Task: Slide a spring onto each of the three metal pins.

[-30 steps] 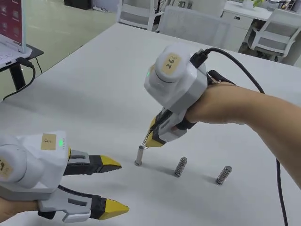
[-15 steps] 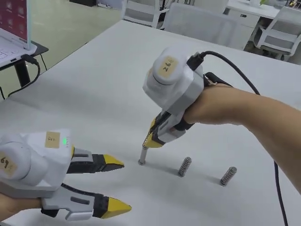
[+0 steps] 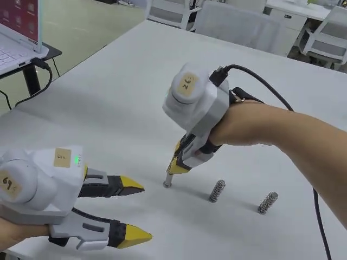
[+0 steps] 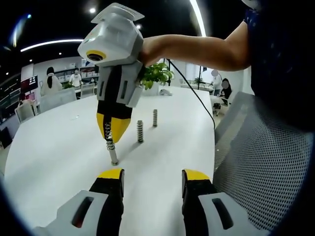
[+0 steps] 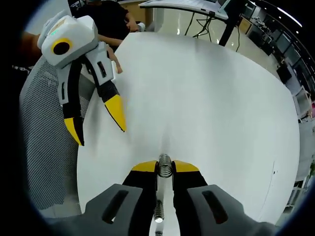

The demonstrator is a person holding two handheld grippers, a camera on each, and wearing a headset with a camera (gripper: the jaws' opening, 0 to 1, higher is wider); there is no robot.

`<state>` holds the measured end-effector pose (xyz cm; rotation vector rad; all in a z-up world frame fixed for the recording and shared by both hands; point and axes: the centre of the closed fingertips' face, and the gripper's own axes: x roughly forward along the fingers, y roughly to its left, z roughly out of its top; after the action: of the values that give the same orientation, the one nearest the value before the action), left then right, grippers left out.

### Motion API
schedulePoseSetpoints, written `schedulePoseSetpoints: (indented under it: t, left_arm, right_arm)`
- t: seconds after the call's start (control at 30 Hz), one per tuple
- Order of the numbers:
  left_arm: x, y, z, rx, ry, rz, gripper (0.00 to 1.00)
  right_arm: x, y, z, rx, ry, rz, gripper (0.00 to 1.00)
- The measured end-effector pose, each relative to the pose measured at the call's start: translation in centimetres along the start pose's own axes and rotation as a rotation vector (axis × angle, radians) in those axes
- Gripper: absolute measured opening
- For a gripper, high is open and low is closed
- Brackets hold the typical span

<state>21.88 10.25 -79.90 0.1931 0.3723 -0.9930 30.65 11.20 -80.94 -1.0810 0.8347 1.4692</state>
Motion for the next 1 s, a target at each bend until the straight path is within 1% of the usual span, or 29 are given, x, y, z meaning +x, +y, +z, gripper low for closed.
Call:
schedulePoseSetpoints:
  t: [0.03,0.2,0.4,0.6,1.0]
  left_arm:
    - [0.0,0.0,0.0,-0.001,-0.001,0.001,0.41]
    - [0.0,0.0,-0.1,0.000,0.001,0.000,0.41]
    - [-0.1,0.1,-0.1,-0.001,0.000,0.005,0.40]
    - [-0.2,0.0,-0.1,-0.003,0.001,0.010,0.40]
    - [-0.1,-0.2,0.0,-0.003,0.003,0.008,0.40]
  right_arm:
    - [0.0,0.0,0.0,0.013,0.006,0.006,0.09]
    - [0.9,0.5,-0.5,-0.006,0.031,0.016,0.09]
    - [1.5,0.6,-0.6,-0.013,0.047,0.026,0.09]
    - [2.1,1.2,-1.0,-0.019,0.064,0.035,0.09]
    - [3.1,1.8,-1.5,-0.013,0.085,0.035,0.09]
